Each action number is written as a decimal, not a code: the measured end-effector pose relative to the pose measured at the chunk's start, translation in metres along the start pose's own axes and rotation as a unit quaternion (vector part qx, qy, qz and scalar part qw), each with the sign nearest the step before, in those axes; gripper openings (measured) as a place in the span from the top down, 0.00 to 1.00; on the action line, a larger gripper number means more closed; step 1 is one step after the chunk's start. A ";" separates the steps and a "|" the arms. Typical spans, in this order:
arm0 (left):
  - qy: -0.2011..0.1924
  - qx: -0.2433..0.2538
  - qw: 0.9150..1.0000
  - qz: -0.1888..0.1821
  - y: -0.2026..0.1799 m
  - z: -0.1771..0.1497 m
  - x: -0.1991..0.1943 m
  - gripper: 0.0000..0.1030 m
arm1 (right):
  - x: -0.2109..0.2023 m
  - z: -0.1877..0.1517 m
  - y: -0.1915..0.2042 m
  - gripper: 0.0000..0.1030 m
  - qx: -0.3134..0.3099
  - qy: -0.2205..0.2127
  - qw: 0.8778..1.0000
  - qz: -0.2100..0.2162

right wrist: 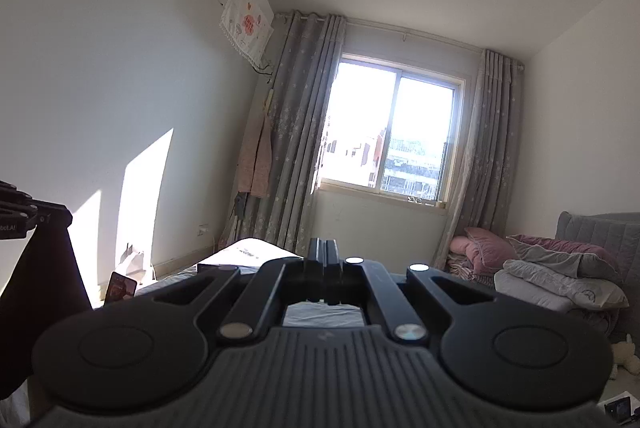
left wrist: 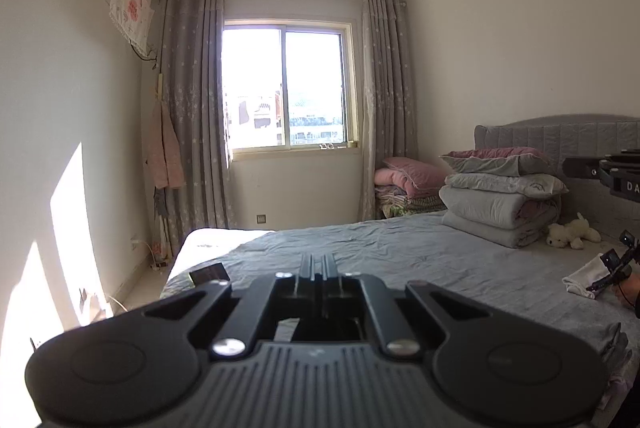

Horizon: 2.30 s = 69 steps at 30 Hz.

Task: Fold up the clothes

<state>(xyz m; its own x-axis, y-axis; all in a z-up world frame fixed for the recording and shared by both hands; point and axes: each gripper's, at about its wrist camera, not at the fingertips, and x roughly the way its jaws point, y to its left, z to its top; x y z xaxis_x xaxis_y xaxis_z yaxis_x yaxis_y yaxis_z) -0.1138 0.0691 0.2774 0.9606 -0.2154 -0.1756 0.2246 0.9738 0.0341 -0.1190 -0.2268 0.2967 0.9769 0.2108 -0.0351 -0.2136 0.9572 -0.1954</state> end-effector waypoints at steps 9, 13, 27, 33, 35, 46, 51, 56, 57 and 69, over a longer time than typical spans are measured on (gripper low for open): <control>0.099 -0.016 0.995 0.023 0.033 -0.093 0.003 0.97 | 0.066 -0.122 0.041 0.90 0.018 0.170 0.980 0.099; 0.119 -0.037 0.991 0.037 0.053 -0.109 -0.015 0.97 | 0.087 -0.156 0.061 0.89 0.032 0.220 0.964 0.144; 0.174 -0.150 0.967 0.110 0.113 -0.174 -0.080 0.97 | 0.120 -0.226 0.124 0.60 0.046 0.323 0.908 0.264; 0.208 -0.201 0.947 0.138 0.130 -0.211 -0.094 0.97 | 0.122 -0.242 0.133 0.60 0.026 0.345 0.896 0.279; 0.218 -0.216 0.941 0.141 0.133 -0.221 -0.095 0.97 | 0.123 -0.242 0.135 0.60 0.024 0.345 0.894 0.286; 0.246 -0.238 0.923 0.177 0.143 -0.248 -0.105 0.97 | 0.126 -0.237 0.174 0.60 -0.011 0.332 0.875 0.351; 0.244 -0.250 0.920 0.176 0.151 -0.257 -0.113 0.97 | 0.124 -0.239 0.177 0.63 -0.016 0.323 0.869 0.376; 0.204 -0.231 0.947 0.092 0.140 -0.246 -0.105 0.87 | 0.126 -0.238 0.179 0.70 -0.025 0.325 0.860 0.392; 0.197 -0.225 0.951 0.078 0.138 -0.243 -0.102 0.74 | 0.126 -0.238 0.180 0.72 -0.027 0.326 0.859 0.394; 0.229 -0.234 0.944 -0.051 0.144 -0.258 -0.054 0.75 | 0.117 -0.241 0.179 0.86 -0.028 0.326 0.861 0.389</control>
<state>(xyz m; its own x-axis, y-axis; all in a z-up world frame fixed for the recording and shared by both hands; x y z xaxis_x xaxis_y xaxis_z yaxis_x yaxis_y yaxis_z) -0.1753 0.2397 0.0377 0.7426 -0.3600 -0.5647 0.1119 0.8981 -0.4254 -0.0411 -0.0789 0.0211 0.3386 0.6104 -0.7161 -0.8230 0.5610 0.0890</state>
